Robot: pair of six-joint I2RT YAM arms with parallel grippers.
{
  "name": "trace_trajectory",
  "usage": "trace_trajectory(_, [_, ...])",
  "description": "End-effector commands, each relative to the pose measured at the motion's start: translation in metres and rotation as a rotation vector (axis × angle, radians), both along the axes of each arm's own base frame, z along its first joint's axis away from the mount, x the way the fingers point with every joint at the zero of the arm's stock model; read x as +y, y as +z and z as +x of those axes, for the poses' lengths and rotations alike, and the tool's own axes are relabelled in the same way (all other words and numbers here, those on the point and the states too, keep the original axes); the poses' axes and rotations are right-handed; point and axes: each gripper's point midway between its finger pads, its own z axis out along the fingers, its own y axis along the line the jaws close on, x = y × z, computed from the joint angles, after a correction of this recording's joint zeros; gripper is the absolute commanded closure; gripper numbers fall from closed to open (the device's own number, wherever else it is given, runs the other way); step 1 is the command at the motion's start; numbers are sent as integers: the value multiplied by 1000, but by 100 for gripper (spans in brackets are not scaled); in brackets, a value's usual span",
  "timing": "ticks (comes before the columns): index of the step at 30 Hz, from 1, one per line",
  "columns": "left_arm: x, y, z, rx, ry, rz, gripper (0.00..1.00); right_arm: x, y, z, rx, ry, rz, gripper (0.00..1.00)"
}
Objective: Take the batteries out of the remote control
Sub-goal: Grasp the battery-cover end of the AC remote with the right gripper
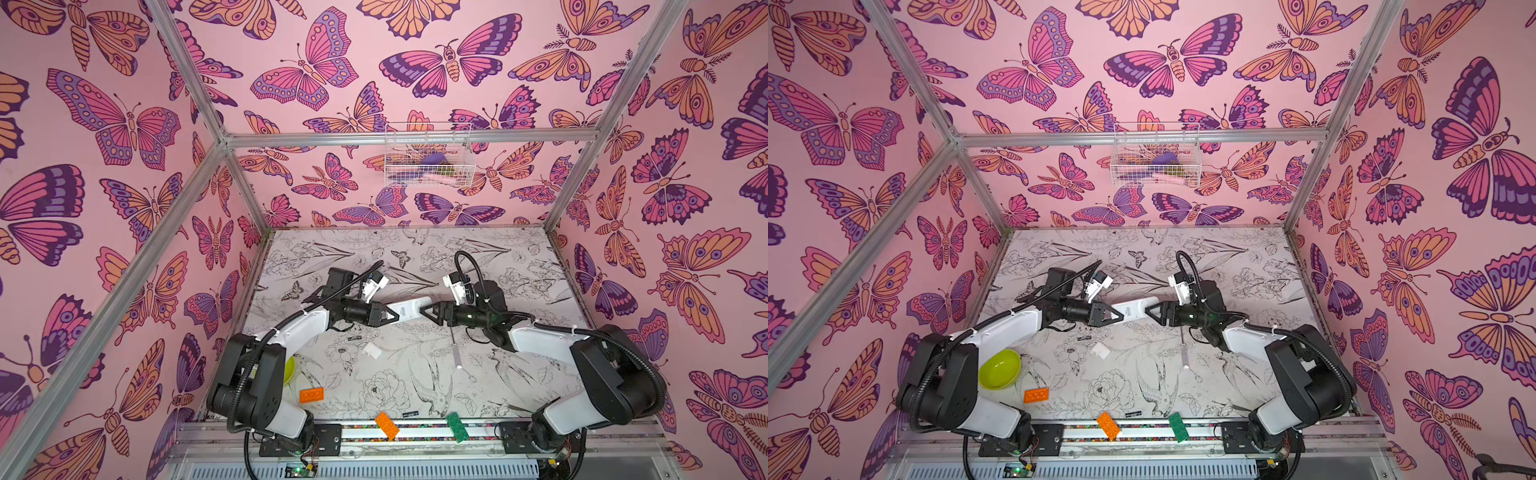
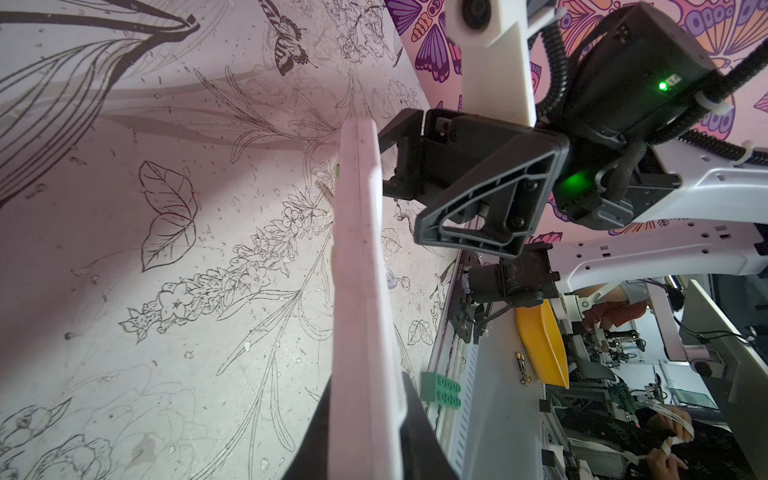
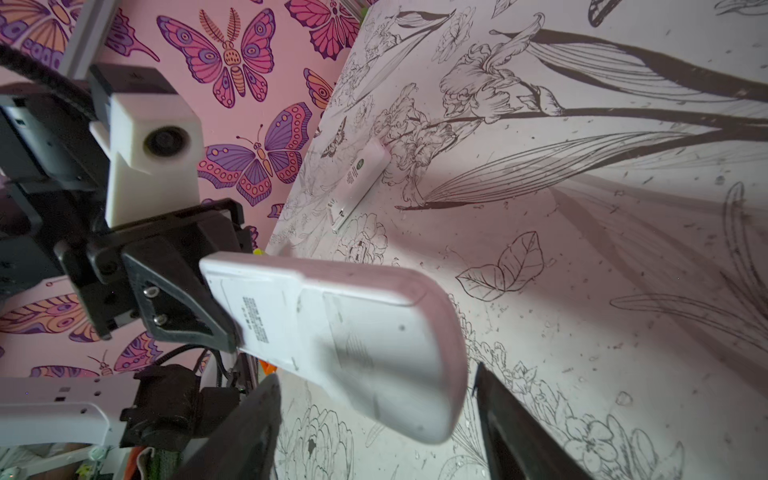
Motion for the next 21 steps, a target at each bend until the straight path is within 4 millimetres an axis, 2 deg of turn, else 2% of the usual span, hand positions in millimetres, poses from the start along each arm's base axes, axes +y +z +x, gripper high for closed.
trace_trajectory(1, [-2,15,-4,-40,-28,-55,100,10,21,7,-55,30,36,33])
trace_trajectory(10, [0,15,-1,-57,-12,-39,100,11,18,13,-58,26,23,45])
trace_trajectory(11, [0,16,-1,-57,-11,-41,100,12,6,15,-30,20,9,46])
trace_trajectory(13, [-1,18,-2,-61,-17,-48,100,14,5,17,-13,22,16,52])
trace_trajectory(17, [-1,16,-1,-68,-21,-44,100,17,13,19,-27,20,65,52])
trace_trajectory(21, [0,18,-2,-82,-22,-37,100,17,11,20,-18,23,46,54])
